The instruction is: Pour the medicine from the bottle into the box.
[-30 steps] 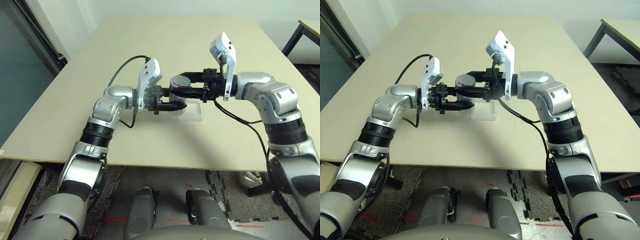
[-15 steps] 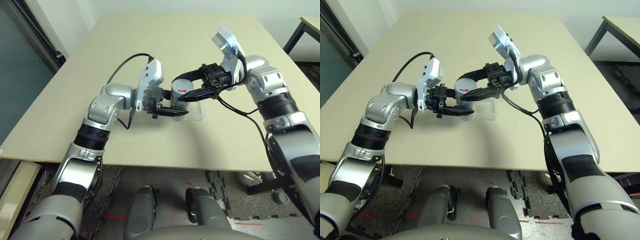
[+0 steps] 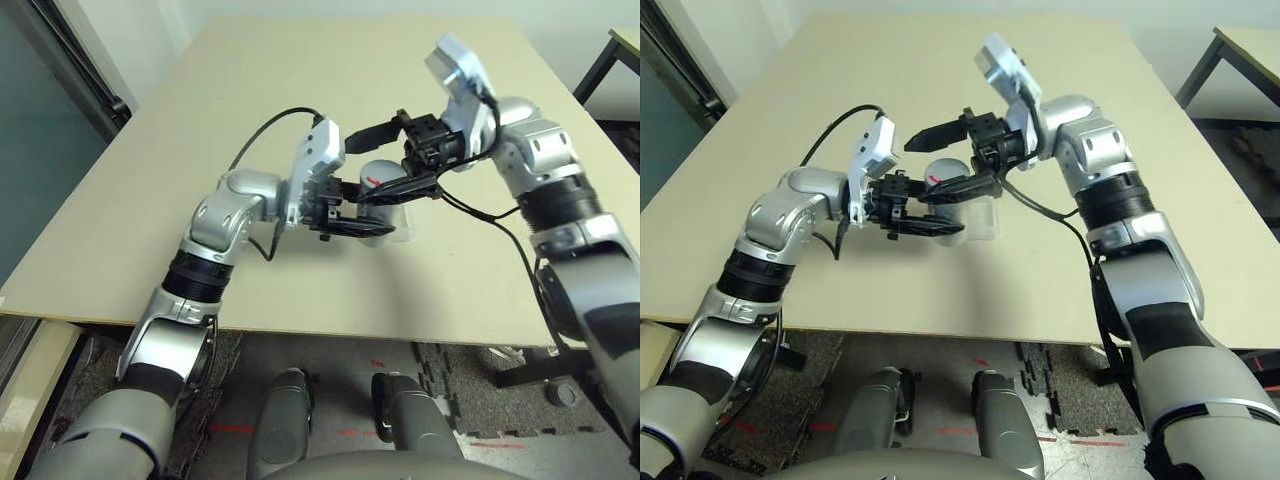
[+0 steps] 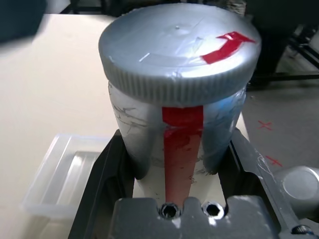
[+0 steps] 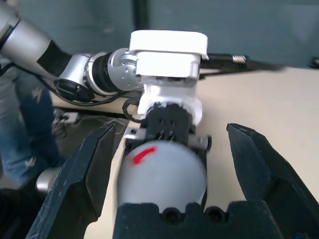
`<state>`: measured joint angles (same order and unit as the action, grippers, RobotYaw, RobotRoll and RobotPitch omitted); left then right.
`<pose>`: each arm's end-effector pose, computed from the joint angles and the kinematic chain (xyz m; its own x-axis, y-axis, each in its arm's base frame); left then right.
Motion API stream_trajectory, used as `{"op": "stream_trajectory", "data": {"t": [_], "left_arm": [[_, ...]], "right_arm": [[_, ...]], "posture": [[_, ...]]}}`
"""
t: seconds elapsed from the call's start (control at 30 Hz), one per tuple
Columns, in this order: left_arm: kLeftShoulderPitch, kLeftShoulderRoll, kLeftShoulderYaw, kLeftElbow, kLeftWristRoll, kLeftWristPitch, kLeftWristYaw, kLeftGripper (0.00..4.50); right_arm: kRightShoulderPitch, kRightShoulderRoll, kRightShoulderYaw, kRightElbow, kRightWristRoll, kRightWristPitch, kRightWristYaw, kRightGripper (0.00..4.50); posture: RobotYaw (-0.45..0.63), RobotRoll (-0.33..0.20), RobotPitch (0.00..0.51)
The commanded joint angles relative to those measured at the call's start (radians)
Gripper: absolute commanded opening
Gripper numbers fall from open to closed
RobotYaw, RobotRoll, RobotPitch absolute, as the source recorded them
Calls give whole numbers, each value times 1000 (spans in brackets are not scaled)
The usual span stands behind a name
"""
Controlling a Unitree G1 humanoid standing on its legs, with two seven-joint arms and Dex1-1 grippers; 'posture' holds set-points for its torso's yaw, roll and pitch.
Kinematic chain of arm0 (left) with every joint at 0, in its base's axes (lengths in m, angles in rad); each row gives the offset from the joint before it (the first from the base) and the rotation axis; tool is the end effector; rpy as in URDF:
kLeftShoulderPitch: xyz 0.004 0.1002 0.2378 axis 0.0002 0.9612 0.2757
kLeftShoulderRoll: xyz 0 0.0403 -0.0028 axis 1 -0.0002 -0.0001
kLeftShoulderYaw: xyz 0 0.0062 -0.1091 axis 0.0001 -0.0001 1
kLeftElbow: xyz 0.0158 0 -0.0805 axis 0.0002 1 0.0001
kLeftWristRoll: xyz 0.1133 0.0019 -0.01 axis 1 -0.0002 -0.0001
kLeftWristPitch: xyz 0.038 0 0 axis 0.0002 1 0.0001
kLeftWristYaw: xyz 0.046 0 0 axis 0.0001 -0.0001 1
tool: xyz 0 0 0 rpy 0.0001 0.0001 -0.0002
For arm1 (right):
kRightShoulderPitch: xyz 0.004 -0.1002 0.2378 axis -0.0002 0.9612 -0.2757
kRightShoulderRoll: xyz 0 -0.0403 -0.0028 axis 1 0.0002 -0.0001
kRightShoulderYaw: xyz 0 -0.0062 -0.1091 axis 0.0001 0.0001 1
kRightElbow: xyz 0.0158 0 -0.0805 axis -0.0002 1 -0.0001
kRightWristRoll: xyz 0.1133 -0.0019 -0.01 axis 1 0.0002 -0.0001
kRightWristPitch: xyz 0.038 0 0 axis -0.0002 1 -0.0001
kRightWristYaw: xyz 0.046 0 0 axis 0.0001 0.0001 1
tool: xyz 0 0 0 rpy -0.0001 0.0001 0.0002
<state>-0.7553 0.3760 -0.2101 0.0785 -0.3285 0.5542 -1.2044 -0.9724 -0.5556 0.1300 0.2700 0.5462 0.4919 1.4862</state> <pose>0.3219 0.1323 0.1953 0.0778 -0.9767 -0.2002 0.9946 0.0622 0.0831 0.3422 -0.1811 0.2607 -0.1055 0.9893 -0.1008 -0.9814 -0.1199 -0.1496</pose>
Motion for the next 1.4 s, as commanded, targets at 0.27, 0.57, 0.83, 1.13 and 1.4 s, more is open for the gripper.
{"op": "stream_trajectory", "data": {"t": [0.27,0.57,0.83,1.13,1.4], "left_arm": [[1,32,39,69,9,-66,58,2464],[-34,24,42,201,38,-156,85,2464],[-71,5,41,285,59,-198,88,2464],[-72,-16,38,275,60,-194,89,2464],[-63,-19,39,252,55,-178,94,2464]], "right_arm": [[147,-32,-143,-325,31,238,-392,4500],[130,40,-104,-443,25,450,-692,4500],[123,98,-54,-490,40,528,-749,4500],[88,101,62,-372,-141,328,-749,4500],[76,142,45,-318,-171,288,-753,4500]], "posture": [[33,0,99],[18,0,95],[22,0,99],[30,0,102],[40,0,104]]}}
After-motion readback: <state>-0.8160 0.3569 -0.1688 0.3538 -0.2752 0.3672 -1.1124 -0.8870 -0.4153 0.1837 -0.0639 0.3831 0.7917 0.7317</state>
